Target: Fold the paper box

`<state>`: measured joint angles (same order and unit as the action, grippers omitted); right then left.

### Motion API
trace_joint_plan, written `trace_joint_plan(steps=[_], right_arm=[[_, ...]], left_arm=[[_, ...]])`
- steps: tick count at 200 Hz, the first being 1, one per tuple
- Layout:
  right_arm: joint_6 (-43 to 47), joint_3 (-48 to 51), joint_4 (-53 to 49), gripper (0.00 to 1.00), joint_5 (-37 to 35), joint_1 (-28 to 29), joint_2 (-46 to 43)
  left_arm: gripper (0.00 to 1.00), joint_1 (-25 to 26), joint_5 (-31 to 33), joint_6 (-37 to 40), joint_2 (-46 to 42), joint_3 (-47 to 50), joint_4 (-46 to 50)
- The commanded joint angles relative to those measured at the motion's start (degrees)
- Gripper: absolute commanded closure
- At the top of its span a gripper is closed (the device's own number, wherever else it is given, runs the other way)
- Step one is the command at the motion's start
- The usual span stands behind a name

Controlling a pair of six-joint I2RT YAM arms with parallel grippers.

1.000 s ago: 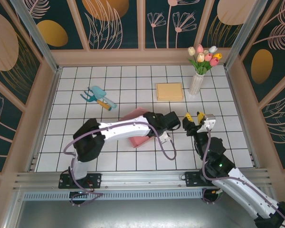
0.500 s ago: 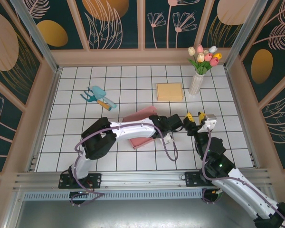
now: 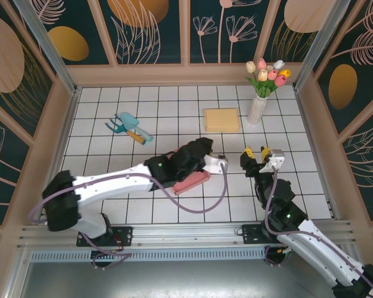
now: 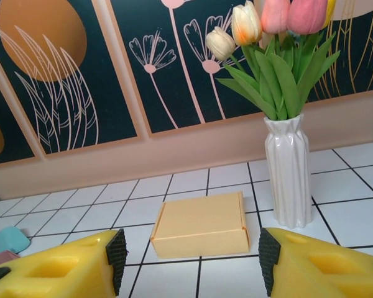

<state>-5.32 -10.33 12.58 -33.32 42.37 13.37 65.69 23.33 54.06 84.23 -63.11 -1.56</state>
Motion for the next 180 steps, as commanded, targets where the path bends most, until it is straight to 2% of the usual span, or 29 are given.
trace_joint_plan(steps=[1, 14, 24, 33, 42, 62, 80, 111, 132, 180], right_arm=[[-0.14, 0.78, 0.63, 0.38, -0.40, -0.37, 1.47], [0.90, 1.04, 1.73, 0.38, 1.24, -0.36, 3.06], [1.26, 1.00, 2.24, 0.38, 2.37, -0.44, 4.49], [1.68, 0.80, 2.55, 0.38, 3.20, -0.45, 5.81], [2.02, 0.55, 2.71, 0.38, 3.95, -0.46, 7.13], [2.65, -0.01, 2.81, 0.38, 5.22, -0.54, 9.39], [3.10, -0.26, 2.71, 0.38, 6.23, -0.58, 10.38], [3.76, -0.24, 3.20, 0.38, 8.55, -0.62, 11.39], [4.00, -0.32, 3.50, 0.38, 10.66, -0.69, 12.42], [5.49, -0.21, 5.80, 0.37, 12.33, -0.93, 16.09]], left_arm=[[0.63, 0.05, 7.80, -35.08, -3.24, 2.55, -8.76], [0.63, 0.05, 14.67, -47.77, -4.13, 1.19, -0.99], [0.57, 0.00, 16.91, -54.65, -4.86, 1.29, 4.53], [0.49, -0.69, 15.44, -57.61, -6.06, 2.58, 7.11], [0.41, -2.44, 10.76, -59.13, -7.62, 3.73, 9.48], [0.36, -9.61, -2.89, -60.76, -10.52, 3.84, 14.31], [0.36, -14.10, -8.76, -59.34, -10.89, 3.15, 16.90], [0.37, -17.55, -15.05, -56.71, -6.15, 1.45, 19.69], [0.43, -19.37, -18.95, -55.48, -1.26, -0.10, 20.63], [0.48, -19.75, -21.23, -53.56, 3.89, -3.24, 20.42]])
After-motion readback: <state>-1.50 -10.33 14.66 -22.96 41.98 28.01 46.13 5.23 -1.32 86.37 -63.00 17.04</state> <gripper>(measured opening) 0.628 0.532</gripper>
